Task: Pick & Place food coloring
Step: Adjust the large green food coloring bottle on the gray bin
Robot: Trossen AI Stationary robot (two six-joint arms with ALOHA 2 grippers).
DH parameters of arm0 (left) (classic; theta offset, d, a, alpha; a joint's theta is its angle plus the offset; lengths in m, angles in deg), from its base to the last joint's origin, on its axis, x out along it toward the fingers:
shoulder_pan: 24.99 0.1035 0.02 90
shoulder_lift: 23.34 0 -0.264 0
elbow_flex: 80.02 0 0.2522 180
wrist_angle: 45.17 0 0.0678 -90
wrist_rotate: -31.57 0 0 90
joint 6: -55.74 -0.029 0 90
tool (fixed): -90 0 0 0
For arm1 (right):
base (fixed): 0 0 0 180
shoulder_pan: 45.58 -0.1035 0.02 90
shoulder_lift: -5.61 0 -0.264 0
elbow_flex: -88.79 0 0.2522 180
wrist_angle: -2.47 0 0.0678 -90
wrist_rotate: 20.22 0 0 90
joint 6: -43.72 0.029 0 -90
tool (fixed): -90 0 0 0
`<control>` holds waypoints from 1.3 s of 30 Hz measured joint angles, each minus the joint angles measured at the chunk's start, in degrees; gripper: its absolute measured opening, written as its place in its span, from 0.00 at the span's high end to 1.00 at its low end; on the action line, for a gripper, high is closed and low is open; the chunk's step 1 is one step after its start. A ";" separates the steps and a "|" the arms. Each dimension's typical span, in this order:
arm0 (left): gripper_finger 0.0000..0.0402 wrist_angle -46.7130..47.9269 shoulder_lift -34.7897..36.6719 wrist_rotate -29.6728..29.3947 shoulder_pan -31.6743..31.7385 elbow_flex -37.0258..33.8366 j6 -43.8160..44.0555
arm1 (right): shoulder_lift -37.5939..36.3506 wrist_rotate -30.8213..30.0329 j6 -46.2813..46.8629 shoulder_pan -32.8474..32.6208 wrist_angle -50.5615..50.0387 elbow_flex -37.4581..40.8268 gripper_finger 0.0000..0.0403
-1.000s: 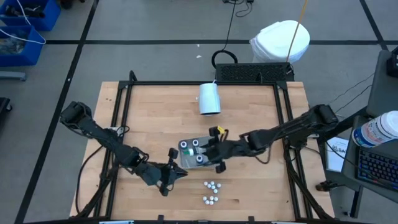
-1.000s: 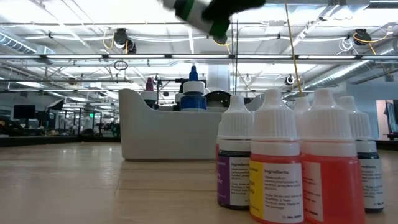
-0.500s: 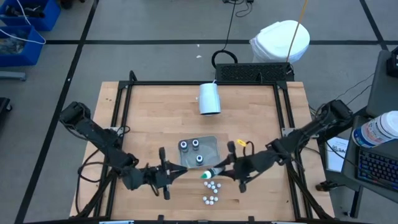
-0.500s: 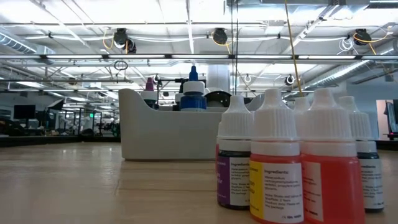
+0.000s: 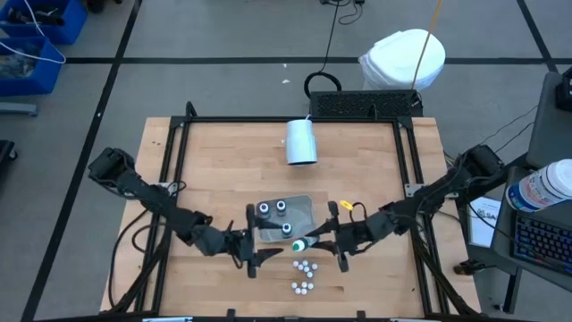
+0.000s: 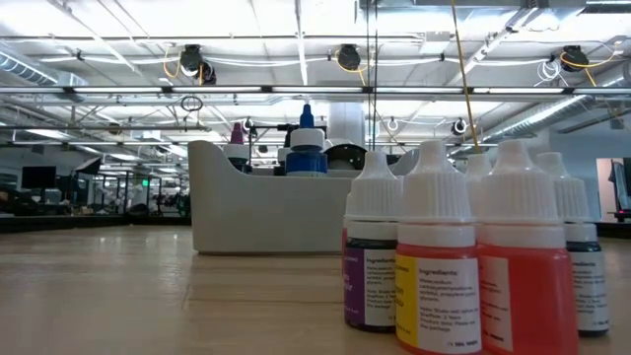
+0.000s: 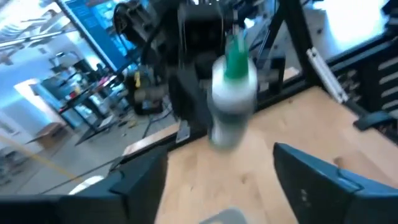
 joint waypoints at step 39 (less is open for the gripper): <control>0.28 64.11 -13.71 7.20 5.08 34.06 0.43 | 7.37 2.74 9.07 5.81 0.68 0.05 0.77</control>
